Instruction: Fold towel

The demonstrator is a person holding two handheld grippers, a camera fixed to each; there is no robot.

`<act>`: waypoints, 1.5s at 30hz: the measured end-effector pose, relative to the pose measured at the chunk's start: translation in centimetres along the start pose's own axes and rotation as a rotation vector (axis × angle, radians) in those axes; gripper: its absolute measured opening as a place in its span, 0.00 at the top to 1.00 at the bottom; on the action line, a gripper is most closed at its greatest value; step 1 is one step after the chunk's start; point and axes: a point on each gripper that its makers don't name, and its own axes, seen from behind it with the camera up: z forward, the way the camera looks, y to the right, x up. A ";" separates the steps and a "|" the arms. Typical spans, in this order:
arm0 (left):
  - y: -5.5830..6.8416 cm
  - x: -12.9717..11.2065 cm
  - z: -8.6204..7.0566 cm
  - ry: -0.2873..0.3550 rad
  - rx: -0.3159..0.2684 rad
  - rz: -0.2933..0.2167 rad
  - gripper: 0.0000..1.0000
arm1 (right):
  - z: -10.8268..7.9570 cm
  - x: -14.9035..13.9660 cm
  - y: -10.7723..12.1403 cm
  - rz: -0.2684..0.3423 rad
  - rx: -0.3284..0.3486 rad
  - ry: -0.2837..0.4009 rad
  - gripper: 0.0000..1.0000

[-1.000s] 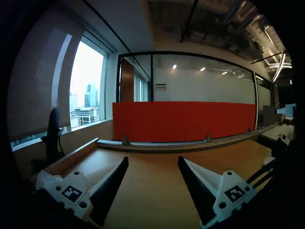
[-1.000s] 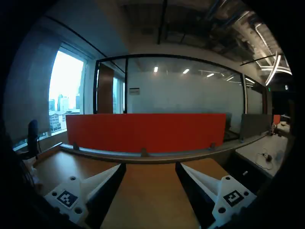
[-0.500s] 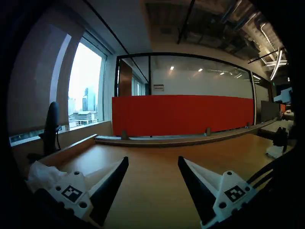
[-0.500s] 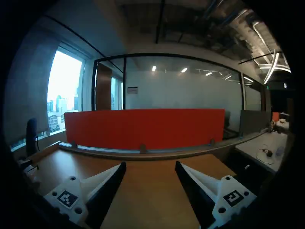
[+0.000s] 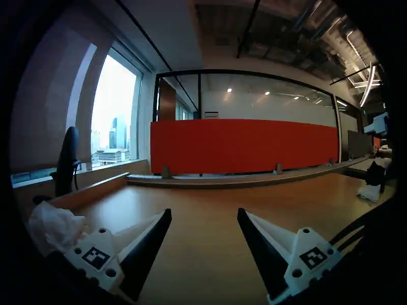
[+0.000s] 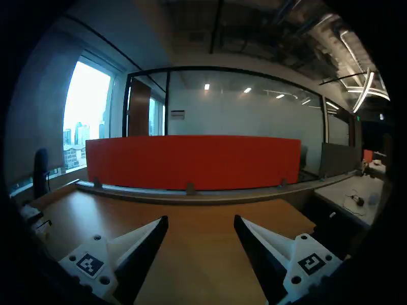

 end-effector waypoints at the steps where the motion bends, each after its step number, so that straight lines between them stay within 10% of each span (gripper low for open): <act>1: -0.1 -0.1 0.0 0.001 0.002 -0.001 0.04 | 0.0 -0.1 -0.1 -0.001 0.000 -0.002 0.00; 45: 0.0 -1.4 -0.2 0.014 -0.011 -0.002 0.03 | -0.8 -0.4 1.0 0.002 0.007 0.039 0.00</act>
